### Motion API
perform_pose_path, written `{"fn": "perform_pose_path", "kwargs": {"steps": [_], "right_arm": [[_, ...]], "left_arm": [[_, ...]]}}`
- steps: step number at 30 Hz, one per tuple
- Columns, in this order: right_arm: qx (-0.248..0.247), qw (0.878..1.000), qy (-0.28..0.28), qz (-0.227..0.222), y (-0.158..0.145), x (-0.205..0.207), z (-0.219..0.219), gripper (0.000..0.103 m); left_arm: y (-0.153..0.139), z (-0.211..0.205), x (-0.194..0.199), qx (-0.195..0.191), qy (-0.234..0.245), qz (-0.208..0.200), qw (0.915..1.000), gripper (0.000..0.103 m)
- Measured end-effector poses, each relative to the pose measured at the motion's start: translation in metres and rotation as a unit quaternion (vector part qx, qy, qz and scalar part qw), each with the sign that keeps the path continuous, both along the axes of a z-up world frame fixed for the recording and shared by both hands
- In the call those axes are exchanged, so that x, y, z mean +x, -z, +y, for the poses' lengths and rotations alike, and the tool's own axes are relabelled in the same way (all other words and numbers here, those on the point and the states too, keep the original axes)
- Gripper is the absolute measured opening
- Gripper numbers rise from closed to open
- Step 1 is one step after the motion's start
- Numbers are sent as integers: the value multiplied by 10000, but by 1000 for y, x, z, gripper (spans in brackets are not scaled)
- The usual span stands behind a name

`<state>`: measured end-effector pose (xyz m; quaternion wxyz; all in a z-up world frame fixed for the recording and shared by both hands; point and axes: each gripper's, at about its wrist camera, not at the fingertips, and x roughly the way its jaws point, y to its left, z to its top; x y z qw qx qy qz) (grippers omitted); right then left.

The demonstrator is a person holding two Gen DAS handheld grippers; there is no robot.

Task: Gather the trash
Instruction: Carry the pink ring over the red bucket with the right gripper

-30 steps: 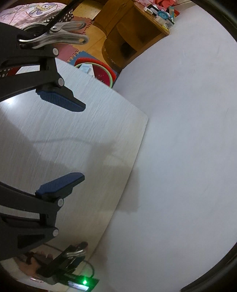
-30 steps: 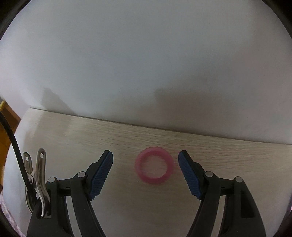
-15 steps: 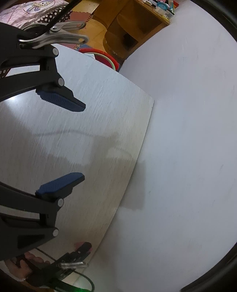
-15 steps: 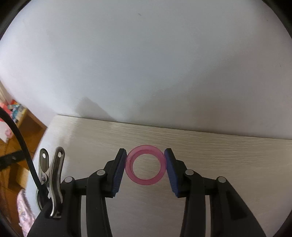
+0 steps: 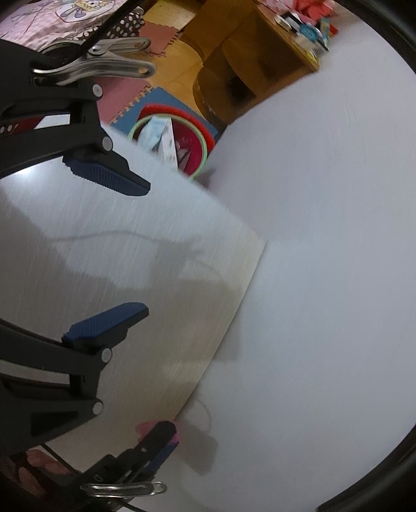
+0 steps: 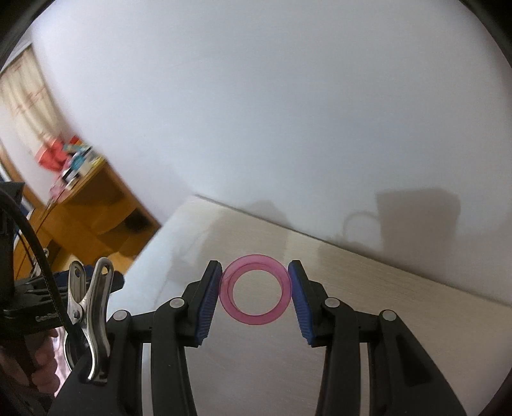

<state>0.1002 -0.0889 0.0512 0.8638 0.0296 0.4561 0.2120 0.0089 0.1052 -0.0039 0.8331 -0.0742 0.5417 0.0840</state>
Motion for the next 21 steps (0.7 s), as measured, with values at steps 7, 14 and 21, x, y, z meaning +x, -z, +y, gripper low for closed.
{"fn": "perform_pose_path", "kwargs": {"steps": [7,14,21], "right_arm": [[-6,9975,-703,84,4,26,114,44],[-2,9912,-1303,221,18,38,240,44],[42,9827,-1814,371,48,54,361,44]], "left_arm": [[0,93,4,7,-520,-32,9986,73],[21,193,8,-59,-1016,55,9948,73],[47,280,17,-210,-1381,145,9901,73]]}}
